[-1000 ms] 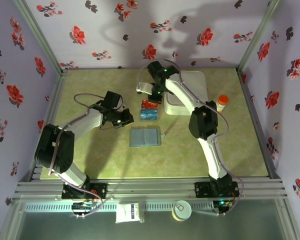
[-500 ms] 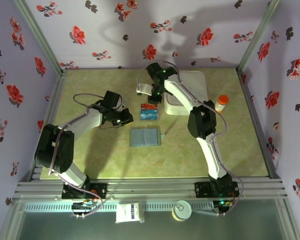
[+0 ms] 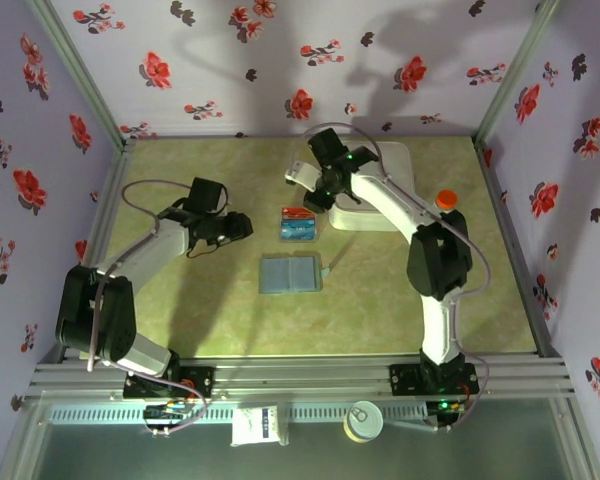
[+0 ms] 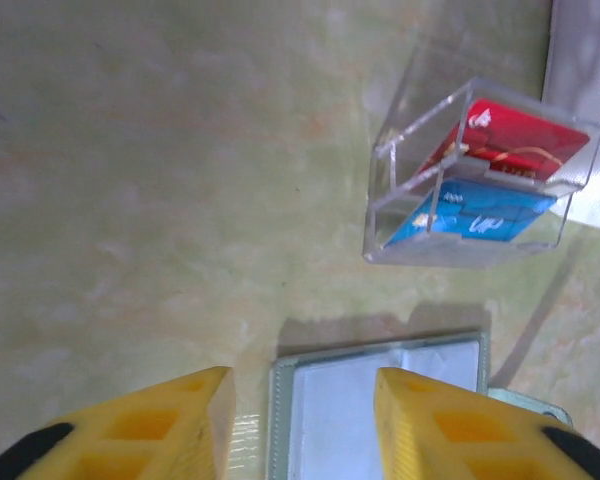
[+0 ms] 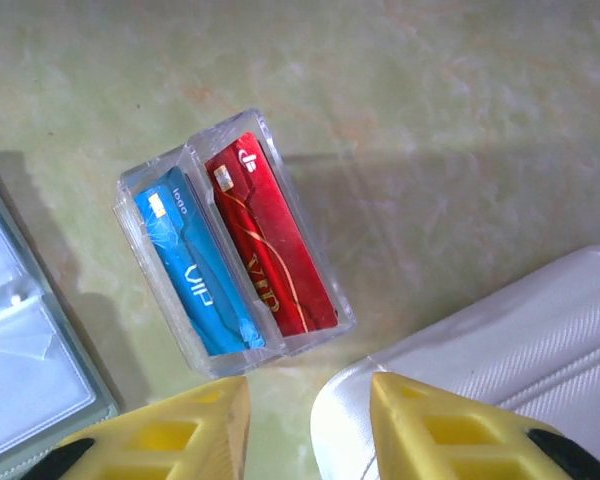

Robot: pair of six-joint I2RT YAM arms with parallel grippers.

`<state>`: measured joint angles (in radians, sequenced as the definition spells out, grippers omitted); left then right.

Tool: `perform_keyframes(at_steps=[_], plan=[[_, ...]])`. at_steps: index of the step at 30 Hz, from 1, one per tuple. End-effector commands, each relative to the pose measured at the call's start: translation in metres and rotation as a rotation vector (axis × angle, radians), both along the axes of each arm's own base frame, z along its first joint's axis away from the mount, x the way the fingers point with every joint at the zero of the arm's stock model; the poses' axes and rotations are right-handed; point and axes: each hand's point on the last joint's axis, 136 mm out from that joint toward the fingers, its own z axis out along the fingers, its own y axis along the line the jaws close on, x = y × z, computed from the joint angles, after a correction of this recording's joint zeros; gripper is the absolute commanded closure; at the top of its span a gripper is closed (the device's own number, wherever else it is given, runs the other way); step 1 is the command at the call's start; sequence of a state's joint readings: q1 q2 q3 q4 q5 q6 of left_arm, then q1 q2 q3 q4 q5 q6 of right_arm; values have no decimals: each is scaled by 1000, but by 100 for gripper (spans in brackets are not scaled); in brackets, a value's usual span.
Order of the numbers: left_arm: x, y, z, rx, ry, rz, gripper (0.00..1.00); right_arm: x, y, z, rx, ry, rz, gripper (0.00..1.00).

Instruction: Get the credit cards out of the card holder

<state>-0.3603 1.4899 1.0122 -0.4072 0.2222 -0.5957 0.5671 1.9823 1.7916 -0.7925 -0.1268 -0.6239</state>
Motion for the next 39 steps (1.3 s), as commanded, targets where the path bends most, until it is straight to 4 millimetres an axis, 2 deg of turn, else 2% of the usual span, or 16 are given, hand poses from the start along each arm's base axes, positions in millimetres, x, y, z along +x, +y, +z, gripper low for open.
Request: perform_keyframes(at_steps=[1, 6, 8, 10, 11, 12, 19, 25, 30, 32, 35, 39], plan=[[1, 20, 6, 76, -44, 3, 53, 3, -8, 11, 87, -47, -143, 59], [8, 44, 12, 162, -101, 28, 35, -7, -36, 6, 117, -103, -301, 45], [10, 55, 13, 197, -117, 42, 14, -10, -52, 5, 124, -131, -372, 36], [13, 69, 14, 244, -134, 61, 1, -13, -71, 1, 129, -167, -450, 16], [14, 75, 15, 264, -143, 69, 0, -14, -80, -1, 131, -179, -485, 3], [15, 83, 14, 289, -147, 82, 0, -14, -90, -2, 136, -197, -528, 1], [28, 145, 14, 518, -203, 191, 0, -20, -168, -21, 169, -297, -809, 1], [43, 178, 5, 564, -309, 286, 0, -23, -223, -44, 271, -360, -1004, 1], [63, 185, 4, 626, -404, 248, 0, -19, -253, -62, 332, -415, -1117, 1], [71, 186, 4, 667, -473, 223, 0, -15, -262, -61, 333, -438, -1151, 1], [76, 188, 2, 700, -563, 220, 0, -9, -264, -57, 349, -486, -1128, 1], [80, 188, -22, 690, -571, 208, 0, -4, -269, -56, 337, -545, -1107, 1]])
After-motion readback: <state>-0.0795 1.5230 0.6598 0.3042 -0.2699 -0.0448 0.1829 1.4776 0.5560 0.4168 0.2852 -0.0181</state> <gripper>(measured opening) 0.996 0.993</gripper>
